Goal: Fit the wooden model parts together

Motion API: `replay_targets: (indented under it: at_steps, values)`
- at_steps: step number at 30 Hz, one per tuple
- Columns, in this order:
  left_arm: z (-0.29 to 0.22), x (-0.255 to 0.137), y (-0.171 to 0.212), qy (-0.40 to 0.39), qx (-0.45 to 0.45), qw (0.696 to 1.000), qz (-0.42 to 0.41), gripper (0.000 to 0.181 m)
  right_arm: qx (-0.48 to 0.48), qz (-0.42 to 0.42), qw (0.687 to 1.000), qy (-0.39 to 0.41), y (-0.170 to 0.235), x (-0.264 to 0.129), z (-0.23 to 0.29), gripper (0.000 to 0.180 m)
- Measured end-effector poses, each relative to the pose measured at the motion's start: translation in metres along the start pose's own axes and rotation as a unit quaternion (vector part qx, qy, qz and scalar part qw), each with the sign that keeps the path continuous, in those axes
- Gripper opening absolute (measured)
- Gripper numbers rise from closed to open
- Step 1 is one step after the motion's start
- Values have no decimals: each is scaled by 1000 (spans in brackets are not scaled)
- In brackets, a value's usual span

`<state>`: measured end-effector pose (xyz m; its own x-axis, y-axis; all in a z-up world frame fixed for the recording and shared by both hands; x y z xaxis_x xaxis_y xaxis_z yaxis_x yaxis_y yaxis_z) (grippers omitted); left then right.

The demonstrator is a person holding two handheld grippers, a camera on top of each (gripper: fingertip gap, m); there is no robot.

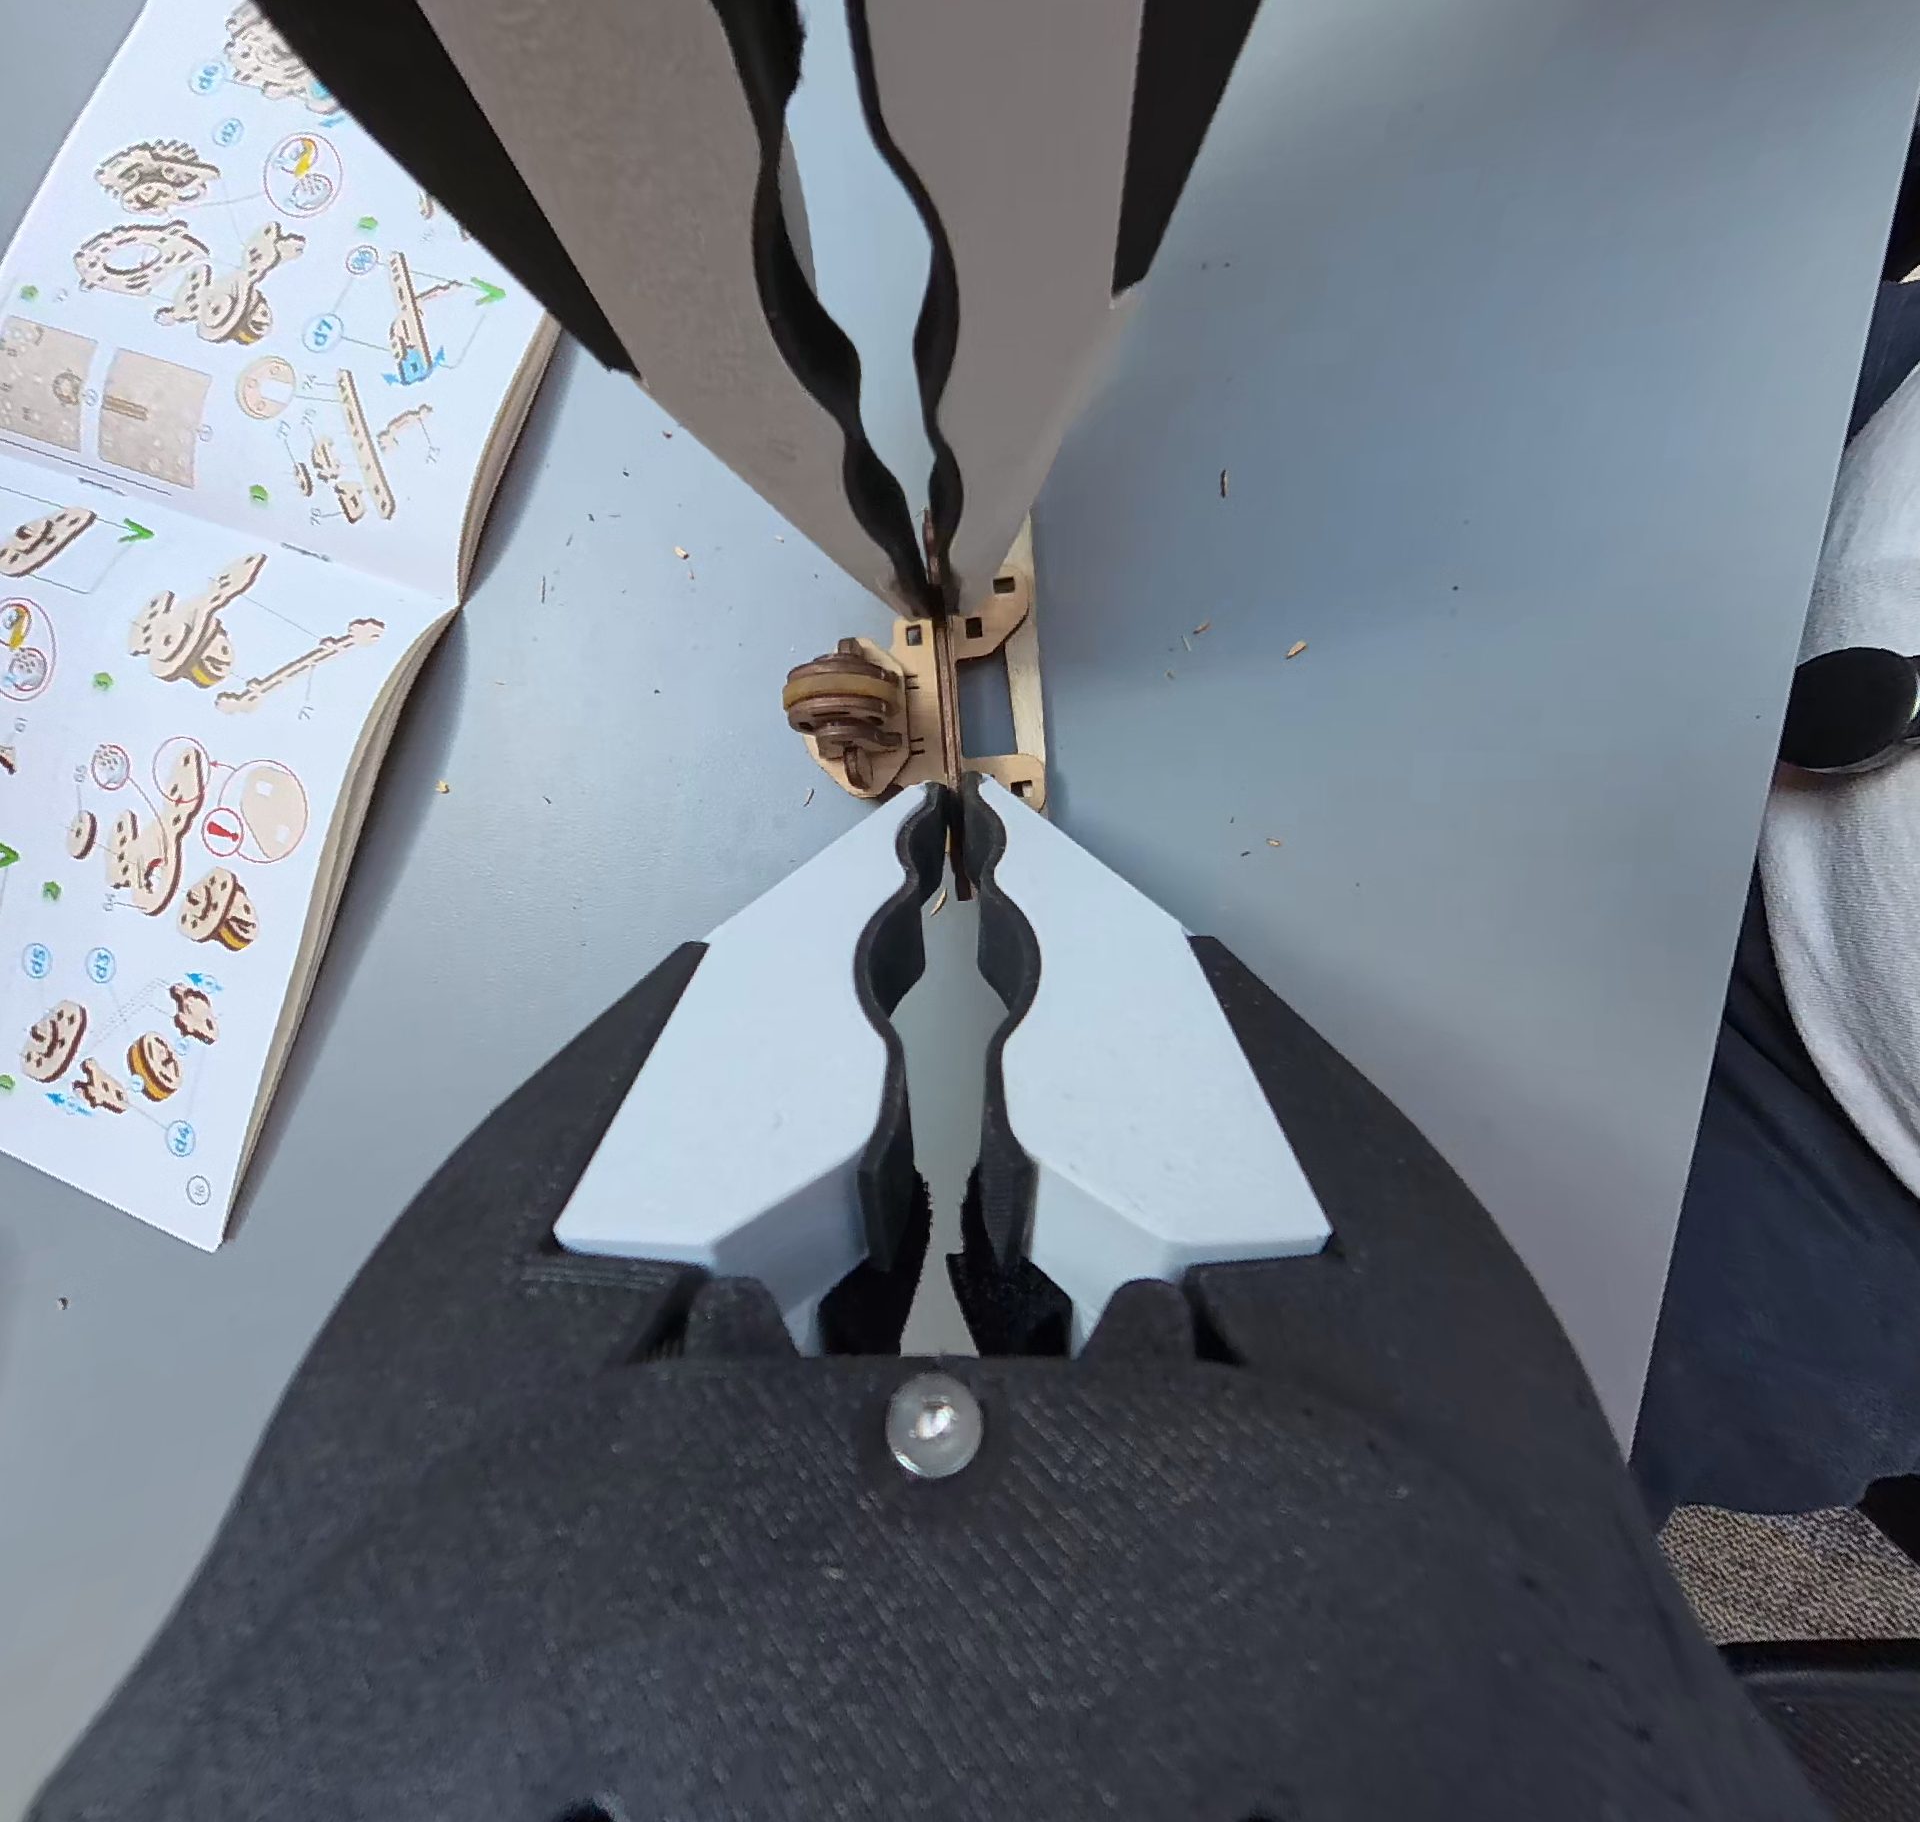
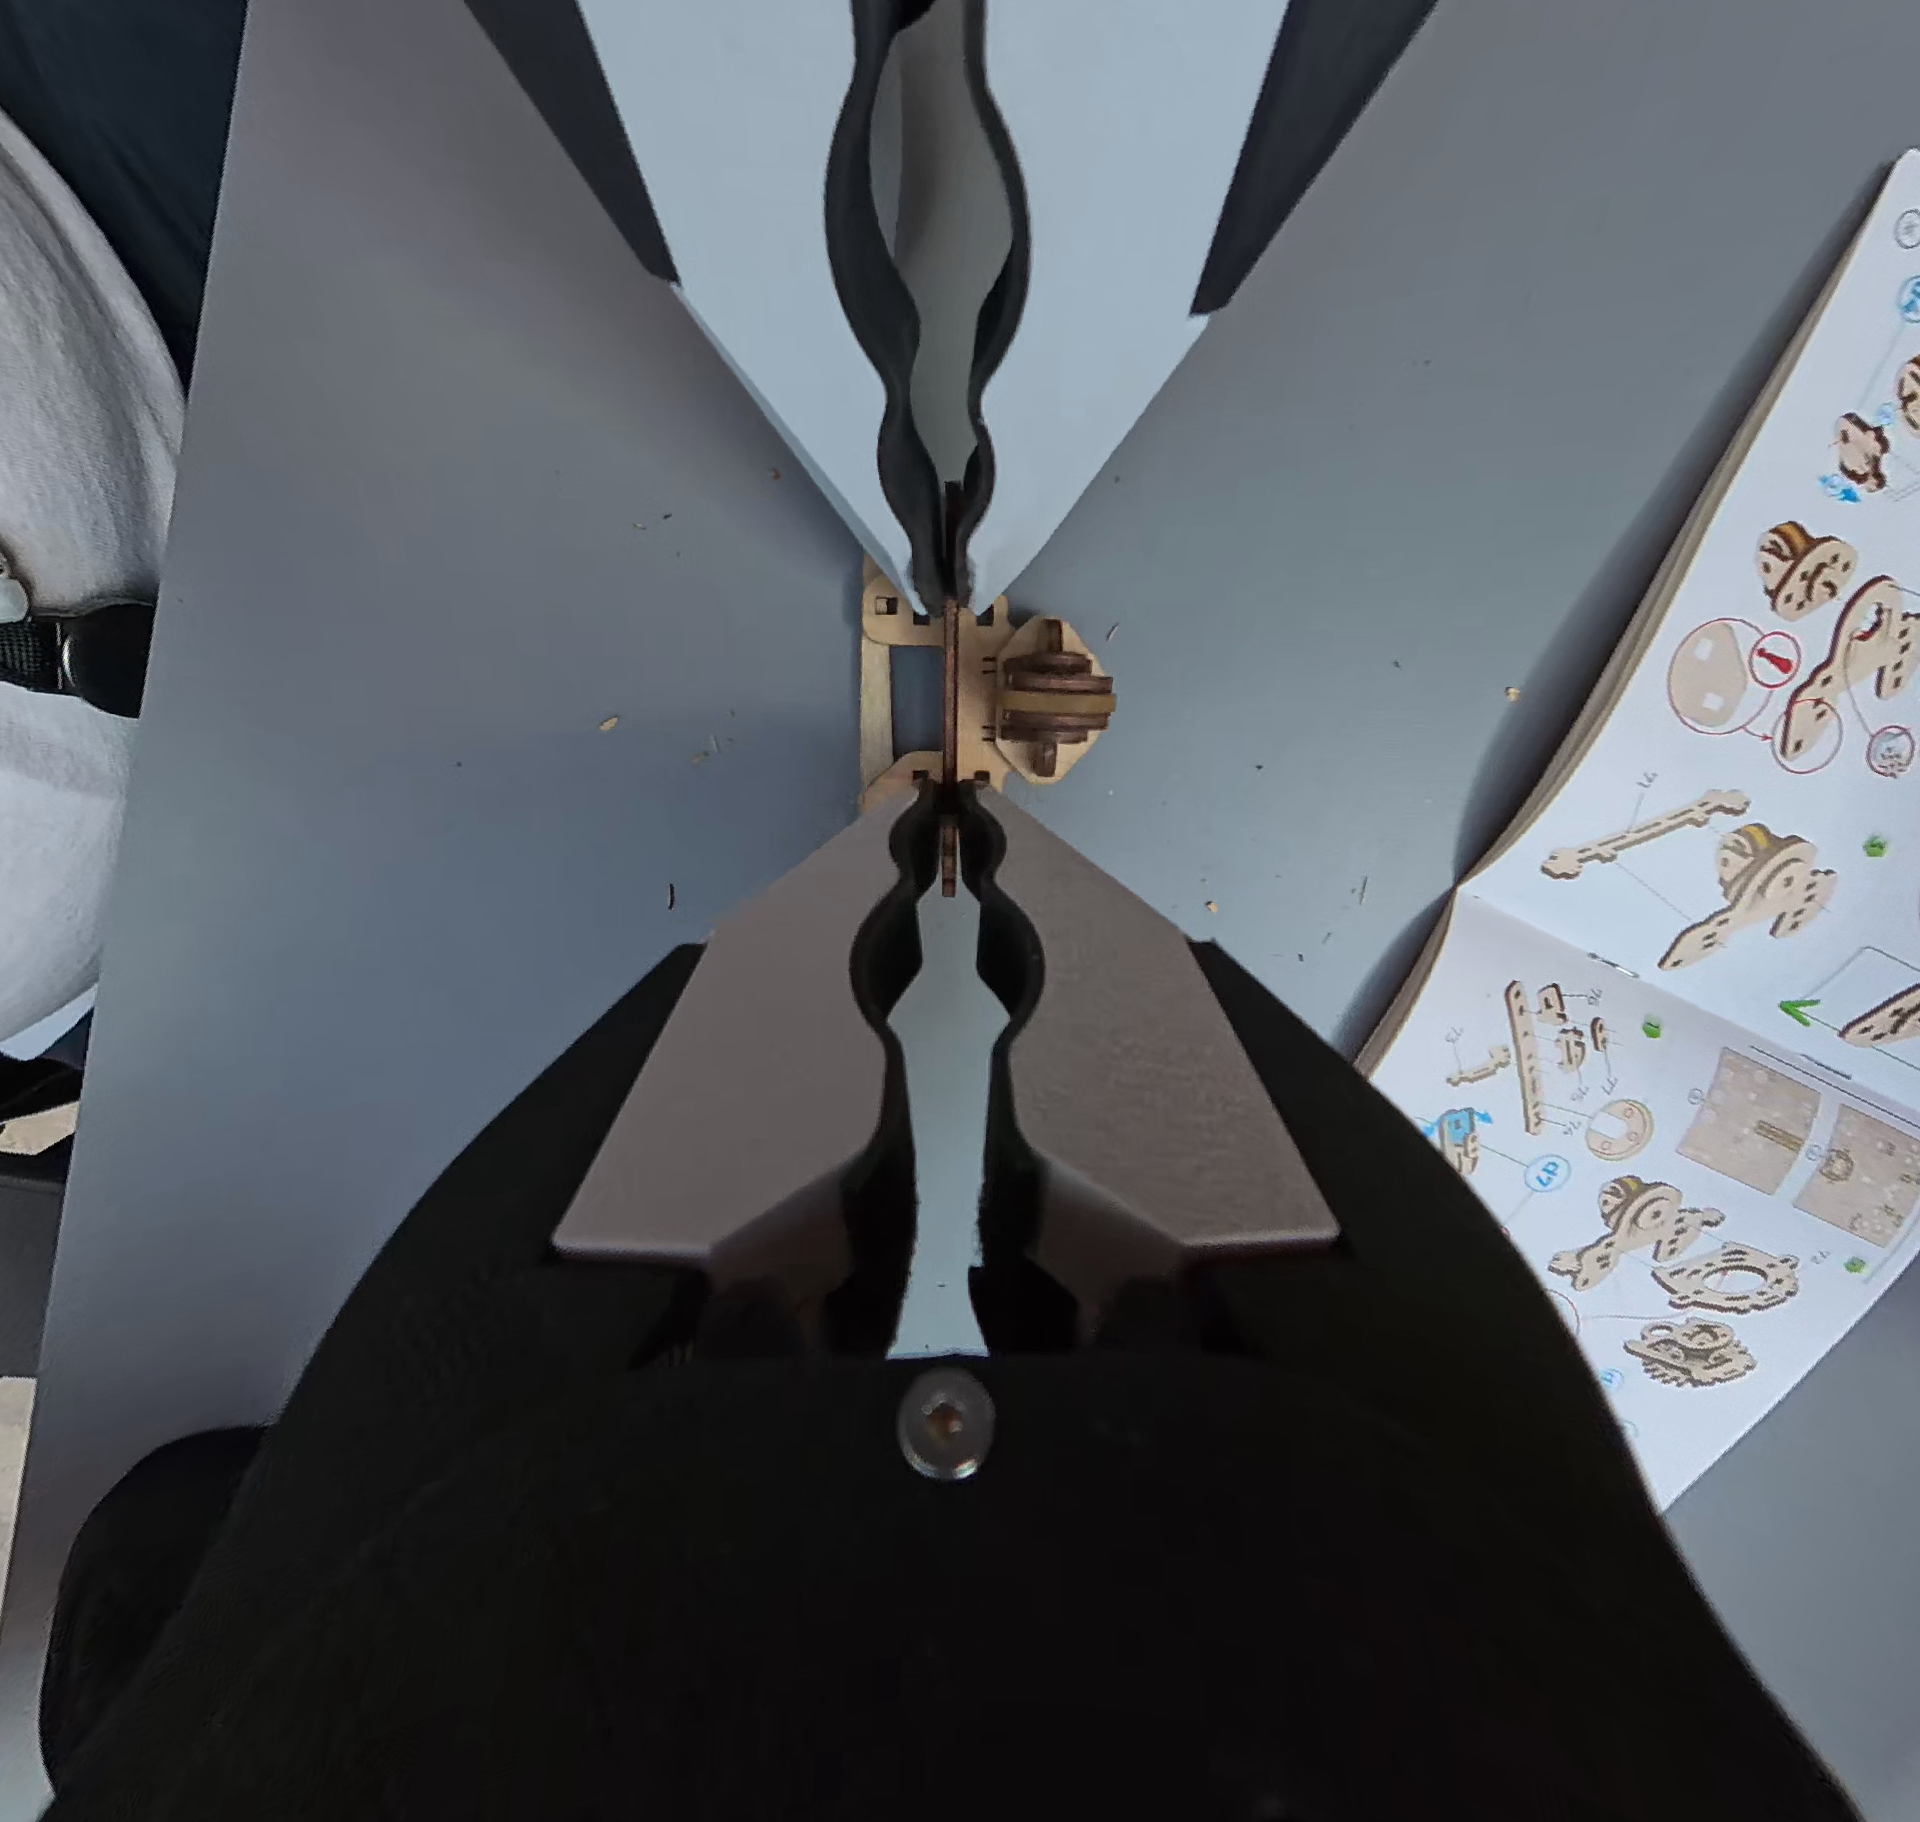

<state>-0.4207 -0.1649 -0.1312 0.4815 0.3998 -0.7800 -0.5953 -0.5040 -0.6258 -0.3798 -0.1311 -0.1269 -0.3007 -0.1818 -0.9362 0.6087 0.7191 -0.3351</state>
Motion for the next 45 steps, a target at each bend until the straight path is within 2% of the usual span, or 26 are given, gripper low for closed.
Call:
replay_targets:
  at_steps: [1, 16, 22, 28, 33, 45]
  values:
    - [0, 0, 0, 1, 0, 1000, 0, 1, 0, 2, 1000, -1, 0, 0, 0, 3]
    - [0, 0, 1, 5, -5, 1000, -10, 1, 7, 12, 1000, -3, 0, 3, 2, 2]
    - [1, 0, 2, 24, -30, 999, -35, 1, 21, -14, 1000, -7, 1, 3, 1, 3]
    - [5, -15, 7, -16, -29, 998, -61, 4, 34, -30, 999, -9, 1, 3, 0, 3]
    - [6, -30, 15, -6, -66, 994, -83, 8, 16, -12, 1000, 4, -3, 3, 0, 3]
    - [-1, -9, 18, -3, -49, 998, -48, 6, 10, 35, 999, 22, -3, 3, 5, 3]
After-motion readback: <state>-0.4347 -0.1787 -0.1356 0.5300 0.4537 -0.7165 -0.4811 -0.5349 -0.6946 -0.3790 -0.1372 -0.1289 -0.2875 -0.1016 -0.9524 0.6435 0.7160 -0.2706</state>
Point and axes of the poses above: each gripper's, where its closed fingertips meet, x out along the fingers, y out of its underside, z = x × y across the jaws, the point moved 3 cm from there along -x, back along the fingers, and after that the axes turned 12 degrees about -x, right-handed, at the moved point
